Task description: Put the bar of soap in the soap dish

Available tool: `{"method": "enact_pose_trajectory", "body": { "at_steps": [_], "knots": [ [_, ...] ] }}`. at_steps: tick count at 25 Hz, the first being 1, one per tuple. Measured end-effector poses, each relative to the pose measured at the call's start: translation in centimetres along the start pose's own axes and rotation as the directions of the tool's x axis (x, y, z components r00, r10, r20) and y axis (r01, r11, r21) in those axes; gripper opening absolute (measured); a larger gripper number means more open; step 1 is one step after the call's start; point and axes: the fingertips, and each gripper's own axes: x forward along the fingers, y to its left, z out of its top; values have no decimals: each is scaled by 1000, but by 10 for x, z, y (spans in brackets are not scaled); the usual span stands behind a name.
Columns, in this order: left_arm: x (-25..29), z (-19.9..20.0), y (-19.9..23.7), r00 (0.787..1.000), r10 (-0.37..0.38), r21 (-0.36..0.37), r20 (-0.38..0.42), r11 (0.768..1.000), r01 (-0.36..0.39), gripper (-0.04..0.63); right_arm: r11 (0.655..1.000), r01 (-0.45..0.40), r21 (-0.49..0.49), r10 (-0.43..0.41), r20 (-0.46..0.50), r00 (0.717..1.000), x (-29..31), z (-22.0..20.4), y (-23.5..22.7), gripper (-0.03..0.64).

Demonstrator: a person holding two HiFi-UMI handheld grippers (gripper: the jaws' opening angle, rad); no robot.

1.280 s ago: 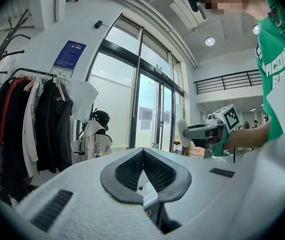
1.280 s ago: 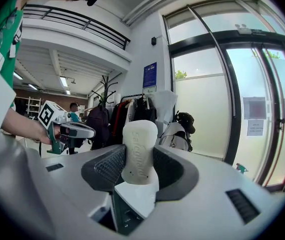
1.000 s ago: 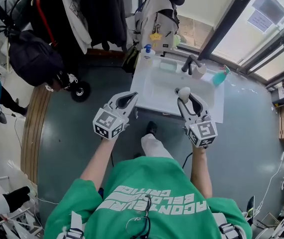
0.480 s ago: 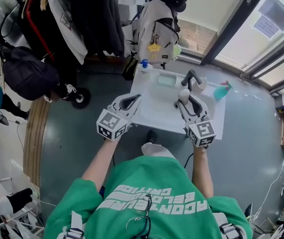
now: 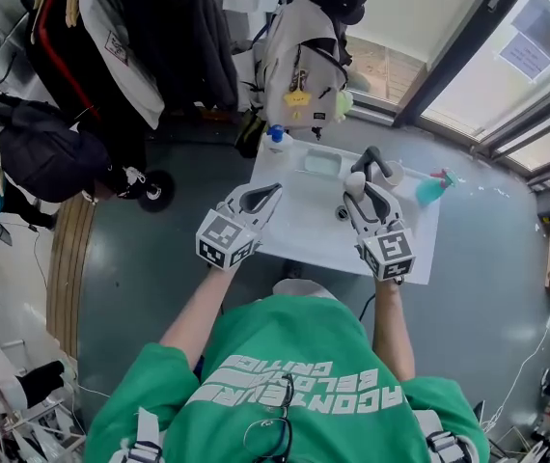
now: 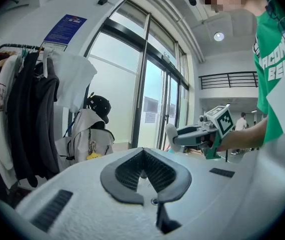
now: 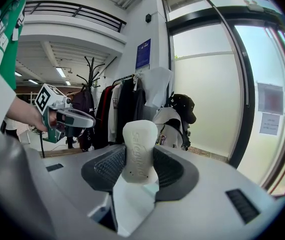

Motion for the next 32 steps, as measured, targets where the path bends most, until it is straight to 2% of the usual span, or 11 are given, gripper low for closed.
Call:
{"method": "enact_pose_trajectory", "body": {
  "at_steps": [18,25,32],
  "knots": [
    [47,-21,19,999,13,-54,-48,998,-16,8,998,-65,-19,62,-132,989,65,-33,-33,178],
    [59,-31,24,998,27,-55,-51,998,-30,8,992,-114,-49,101,-213,972,98,-57,-37,178],
    [69,-37,32,999,31,-66,-38,997,-33,8,981,-173,-81,140,-313,939,138,-88,-39,178]
  ]
}}
